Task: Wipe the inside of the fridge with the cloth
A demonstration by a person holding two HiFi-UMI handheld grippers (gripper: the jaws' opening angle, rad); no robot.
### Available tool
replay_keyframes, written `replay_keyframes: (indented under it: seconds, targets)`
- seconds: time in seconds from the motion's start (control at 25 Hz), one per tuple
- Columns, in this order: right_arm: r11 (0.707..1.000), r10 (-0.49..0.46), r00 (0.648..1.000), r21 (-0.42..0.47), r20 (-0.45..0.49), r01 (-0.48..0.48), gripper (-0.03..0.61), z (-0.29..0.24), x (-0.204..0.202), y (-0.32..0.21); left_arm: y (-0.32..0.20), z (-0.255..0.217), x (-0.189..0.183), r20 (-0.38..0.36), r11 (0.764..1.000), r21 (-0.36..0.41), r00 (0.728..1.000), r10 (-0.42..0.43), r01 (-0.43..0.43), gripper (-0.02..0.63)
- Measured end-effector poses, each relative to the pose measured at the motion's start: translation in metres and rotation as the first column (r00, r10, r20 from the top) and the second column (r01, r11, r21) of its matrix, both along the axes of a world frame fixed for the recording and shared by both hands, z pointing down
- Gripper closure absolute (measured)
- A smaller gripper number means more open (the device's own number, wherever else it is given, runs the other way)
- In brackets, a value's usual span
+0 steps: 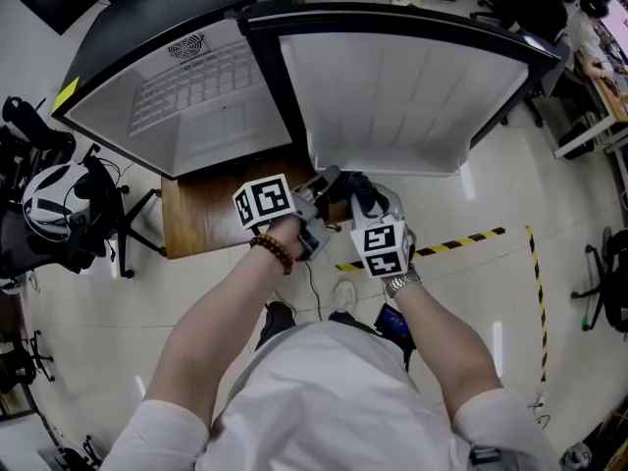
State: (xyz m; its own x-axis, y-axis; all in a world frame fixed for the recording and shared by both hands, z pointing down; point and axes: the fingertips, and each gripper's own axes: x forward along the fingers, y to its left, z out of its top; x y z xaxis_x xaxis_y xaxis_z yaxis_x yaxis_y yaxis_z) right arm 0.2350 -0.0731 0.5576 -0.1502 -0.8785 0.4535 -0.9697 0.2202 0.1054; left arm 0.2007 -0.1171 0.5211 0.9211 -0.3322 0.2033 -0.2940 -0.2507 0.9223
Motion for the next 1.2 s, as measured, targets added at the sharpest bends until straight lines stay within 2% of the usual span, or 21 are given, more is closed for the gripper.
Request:
replay_keyframes:
  seconds: [0.28,0.72,0.92,1.2]
  targets:
    - [0.997,-0.012,0.996,0.073,0.085,0.006,0.486,-0.01,-0.005,-0.036,-0.002,-0.014,0.002,-0.012,0.997,0.001,0.997,0.071,-0.071,0.554]
    - [0.993,-0.068,0.987,0.102,0.146,0.053,0.486,-0.005,-0.018,-0.077,-0.003,-0.022,0.004,-0.042,0.991,-0.024,0.99,0.133,-0.134,0.563]
    - [0.993,-0.086,0.986,0.093,0.142,0.073,0.486,0.0,-0.023,-0.089,-0.004,-0.023,0.005,-0.054,0.989,-0.032,0.988,0.142,-0.144,0.565]
    - [0.997,-0.04,0.997,0.066,0.07,0.036,0.486,0.008,-0.01,-0.098,-0.002,-0.022,0.004,-0.062,0.989,-0.038,0.988,0.142,-0.145,0.568]
